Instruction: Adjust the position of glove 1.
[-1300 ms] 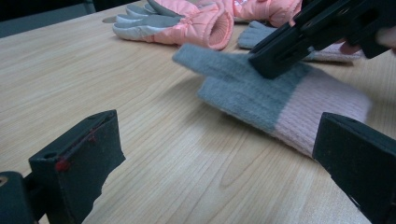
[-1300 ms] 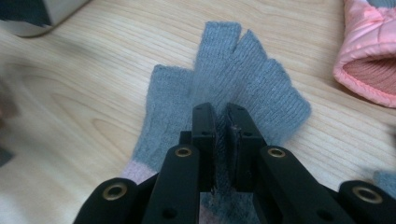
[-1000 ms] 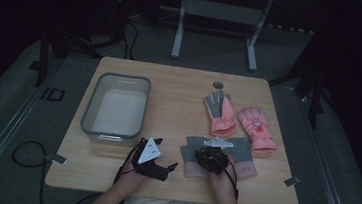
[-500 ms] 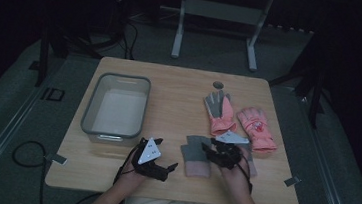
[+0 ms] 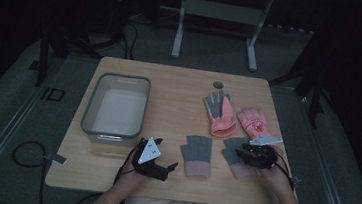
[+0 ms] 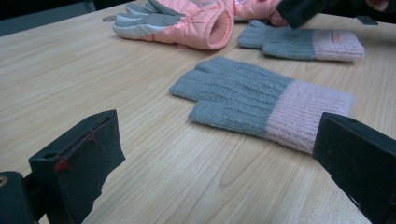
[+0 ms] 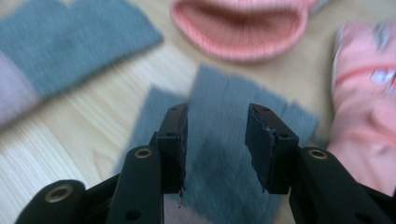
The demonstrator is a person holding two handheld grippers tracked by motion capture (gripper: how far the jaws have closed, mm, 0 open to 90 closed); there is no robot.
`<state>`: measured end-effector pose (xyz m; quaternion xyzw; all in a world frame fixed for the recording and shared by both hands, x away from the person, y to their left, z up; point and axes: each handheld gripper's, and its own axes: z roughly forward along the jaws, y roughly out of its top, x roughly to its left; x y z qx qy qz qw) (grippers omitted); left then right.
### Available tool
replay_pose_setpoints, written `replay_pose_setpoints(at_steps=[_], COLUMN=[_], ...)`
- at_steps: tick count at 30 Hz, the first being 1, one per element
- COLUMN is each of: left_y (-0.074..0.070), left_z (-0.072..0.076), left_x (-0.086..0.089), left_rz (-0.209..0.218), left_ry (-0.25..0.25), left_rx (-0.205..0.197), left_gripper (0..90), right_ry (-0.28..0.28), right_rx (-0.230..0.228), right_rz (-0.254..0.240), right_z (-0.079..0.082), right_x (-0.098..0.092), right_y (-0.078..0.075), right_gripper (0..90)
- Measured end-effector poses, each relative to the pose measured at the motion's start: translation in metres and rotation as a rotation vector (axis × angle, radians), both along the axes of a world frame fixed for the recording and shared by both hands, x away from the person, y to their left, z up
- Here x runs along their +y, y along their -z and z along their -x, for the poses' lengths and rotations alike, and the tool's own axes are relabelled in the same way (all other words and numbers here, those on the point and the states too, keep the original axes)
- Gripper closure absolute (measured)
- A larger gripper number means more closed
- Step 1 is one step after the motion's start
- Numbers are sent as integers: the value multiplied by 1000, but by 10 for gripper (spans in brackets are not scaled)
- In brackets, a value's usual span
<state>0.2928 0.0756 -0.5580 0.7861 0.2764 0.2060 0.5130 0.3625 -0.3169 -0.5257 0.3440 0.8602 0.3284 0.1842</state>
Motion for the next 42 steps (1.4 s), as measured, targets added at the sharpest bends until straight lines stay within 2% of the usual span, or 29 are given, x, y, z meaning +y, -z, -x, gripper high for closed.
replay_pose_setpoints(at_steps=[4,6,8,10,13,14,15,17,19,21,22,24,27,35,38,39,42], left_y=[0,0,0,0,0,0,0,0,0,0,0,0,0,0,0,0,0], left_z=[0,0,0,0,0,0,0,0,0,0,0,1,0,0,0,0,0], left_x=[0,0,0,0,0,0,1,1,1,0,0,0,0,0,0,0,0], left_rz=[1,2,3,2,6,6,6,6,3,3,1,1,-4,-3,-2,0,-1], left_ry=[-1,-2,-1,0,0,0,0,0,0,1,2,3,3,7,5,4,4], left_rx=[3,1,3,7,2,2,-1,1,6,2,-2,-3,2,-3,-1,0,-3], left_gripper=[11,11,11,11,11,11,11,11,11,11,11,11,11,11,11,11,11], right_ry=[18,43,75,91,150,150,211,225,262,294,305,336,384,397,408,408,401], right_rx=[59,99,109,108,103,103,82,69,19,-1,10,16,44,77,77,81,75], right_rz=[-21,-42,-36,-25,-41,-41,-64,-77,-119,-129,-161,-179,-220,-163,-136,-131,-127], right_z=[-5,-7,-6,-5,-3,-3,2,5,17,23,26,32,38,33,30,29,28], right_x=[-6,-4,-2,1,7,7,11,12,21,26,27,30,33,41,39,38,37], right_y=[11,17,15,15,14,14,9,7,-7,-15,-19,-21,-16,5,13,16,19], right_gripper=[563,647,738,821,854,854,858,858,858,858,858,858,858,841,797,762,737])
